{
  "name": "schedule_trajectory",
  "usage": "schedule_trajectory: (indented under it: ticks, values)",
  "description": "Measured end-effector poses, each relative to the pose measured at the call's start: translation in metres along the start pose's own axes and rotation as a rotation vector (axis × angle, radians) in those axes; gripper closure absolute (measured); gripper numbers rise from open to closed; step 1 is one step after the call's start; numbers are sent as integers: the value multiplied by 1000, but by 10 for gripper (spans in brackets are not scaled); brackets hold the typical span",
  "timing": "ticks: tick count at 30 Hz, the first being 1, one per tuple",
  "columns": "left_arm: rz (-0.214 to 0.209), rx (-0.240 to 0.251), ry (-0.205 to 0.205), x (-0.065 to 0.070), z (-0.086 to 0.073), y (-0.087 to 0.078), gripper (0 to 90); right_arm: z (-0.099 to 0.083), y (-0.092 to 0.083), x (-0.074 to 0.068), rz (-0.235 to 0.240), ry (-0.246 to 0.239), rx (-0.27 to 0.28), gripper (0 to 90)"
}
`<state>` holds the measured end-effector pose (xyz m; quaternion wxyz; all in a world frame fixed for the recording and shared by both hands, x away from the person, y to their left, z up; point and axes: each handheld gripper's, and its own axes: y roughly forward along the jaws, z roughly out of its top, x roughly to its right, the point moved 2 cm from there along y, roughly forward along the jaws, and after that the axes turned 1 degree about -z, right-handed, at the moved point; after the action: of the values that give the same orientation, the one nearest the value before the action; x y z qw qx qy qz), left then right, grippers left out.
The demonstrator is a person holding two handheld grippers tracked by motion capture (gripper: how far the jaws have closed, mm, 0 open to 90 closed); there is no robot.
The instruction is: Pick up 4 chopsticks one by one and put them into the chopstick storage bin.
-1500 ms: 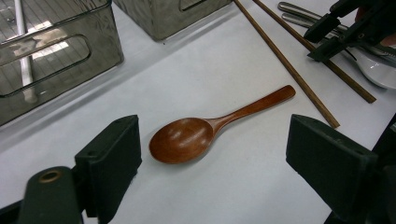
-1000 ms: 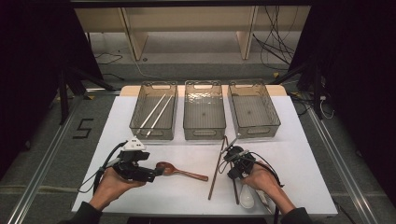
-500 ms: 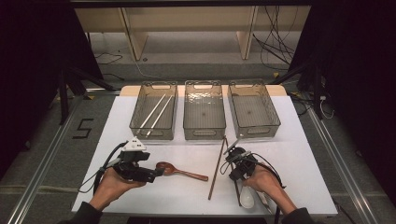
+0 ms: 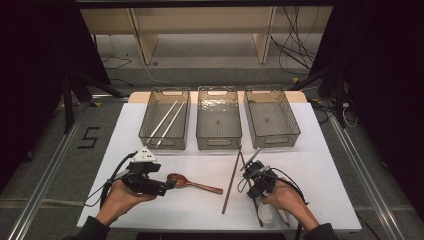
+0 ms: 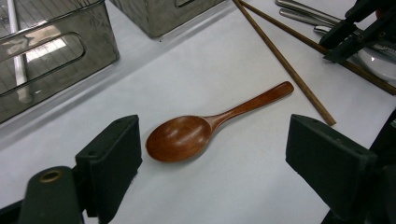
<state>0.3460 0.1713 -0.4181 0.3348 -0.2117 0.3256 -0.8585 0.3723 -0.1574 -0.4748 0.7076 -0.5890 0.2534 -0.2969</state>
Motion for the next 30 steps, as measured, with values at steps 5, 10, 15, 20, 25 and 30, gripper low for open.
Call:
schedule_trajectory:
  ticks: [5, 10, 15, 20, 25, 30]
  values:
    - [0, 0, 1, 0, 0, 0, 175, -3, -1, 0, 3, -9, -10, 704]
    - [1, -2, 1, 0, 0, 0, 175, -5, -1, -1, 0, -8, -18, 710]
    - [1, -2, 1, 0, 0, 0, 175, -8, -2, -1, 5, -10, -24, 718]
    - [-2, -2, 2, 1, 0, 0, 175, -11, -3, -1, 7, -14, -30, 727]
    - [-2, -5, 8, 1, 0, 0, 175, -12, -3, -1, 6, -12, -42, 734]
    - [-3, -6, 8, 1, 0, 0, 175, -15, -4, 2, 18, 3, -44, 752]
